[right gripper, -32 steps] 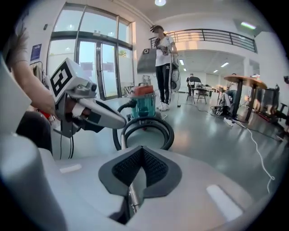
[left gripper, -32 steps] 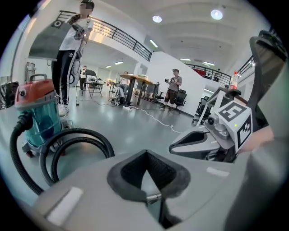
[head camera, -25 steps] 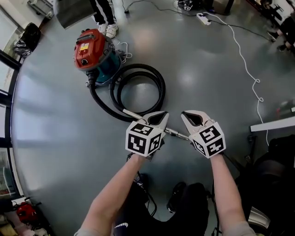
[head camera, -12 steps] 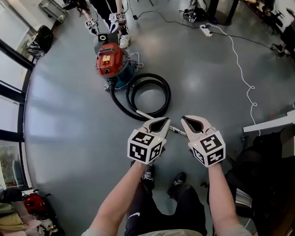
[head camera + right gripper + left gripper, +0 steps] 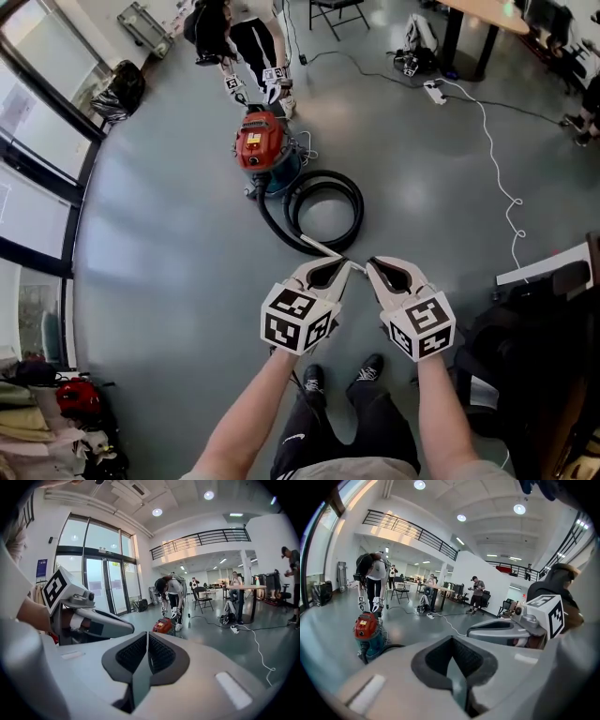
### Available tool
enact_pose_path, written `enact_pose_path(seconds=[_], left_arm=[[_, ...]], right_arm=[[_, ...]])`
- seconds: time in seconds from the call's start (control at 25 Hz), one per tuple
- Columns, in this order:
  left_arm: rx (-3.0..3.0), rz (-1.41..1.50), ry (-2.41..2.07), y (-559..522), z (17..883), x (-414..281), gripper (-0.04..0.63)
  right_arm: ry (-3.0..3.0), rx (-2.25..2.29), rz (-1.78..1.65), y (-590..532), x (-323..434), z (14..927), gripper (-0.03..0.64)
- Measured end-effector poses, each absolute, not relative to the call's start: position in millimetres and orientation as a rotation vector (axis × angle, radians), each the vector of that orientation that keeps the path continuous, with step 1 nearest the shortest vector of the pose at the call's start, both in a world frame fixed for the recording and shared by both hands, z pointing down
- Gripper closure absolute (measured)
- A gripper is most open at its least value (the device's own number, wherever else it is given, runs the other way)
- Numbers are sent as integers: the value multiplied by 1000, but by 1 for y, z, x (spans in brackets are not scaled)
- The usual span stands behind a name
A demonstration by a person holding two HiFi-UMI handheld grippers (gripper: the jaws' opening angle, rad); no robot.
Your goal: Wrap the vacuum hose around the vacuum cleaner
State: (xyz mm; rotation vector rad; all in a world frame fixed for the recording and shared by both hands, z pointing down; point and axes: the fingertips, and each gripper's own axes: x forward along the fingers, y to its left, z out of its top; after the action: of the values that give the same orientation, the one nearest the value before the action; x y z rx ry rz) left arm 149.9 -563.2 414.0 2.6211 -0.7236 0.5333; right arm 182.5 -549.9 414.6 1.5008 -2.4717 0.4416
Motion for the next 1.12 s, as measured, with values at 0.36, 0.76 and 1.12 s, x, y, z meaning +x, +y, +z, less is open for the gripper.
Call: enact_pose_path(seconds=[0.36, 0.76, 1.12], left_arm=[[2667, 521, -697, -500, 356, 93, 592], [2711, 429, -702, -443, 297, 17, 592], [2831, 396, -718, -397, 257, -12, 592]], right_arm=[[-2492, 1532, 392, -496, 123, 343, 594], [-2471, 1609, 345, -422, 53, 286, 594], [-2516, 1642, 279, -378, 16, 258, 594]])
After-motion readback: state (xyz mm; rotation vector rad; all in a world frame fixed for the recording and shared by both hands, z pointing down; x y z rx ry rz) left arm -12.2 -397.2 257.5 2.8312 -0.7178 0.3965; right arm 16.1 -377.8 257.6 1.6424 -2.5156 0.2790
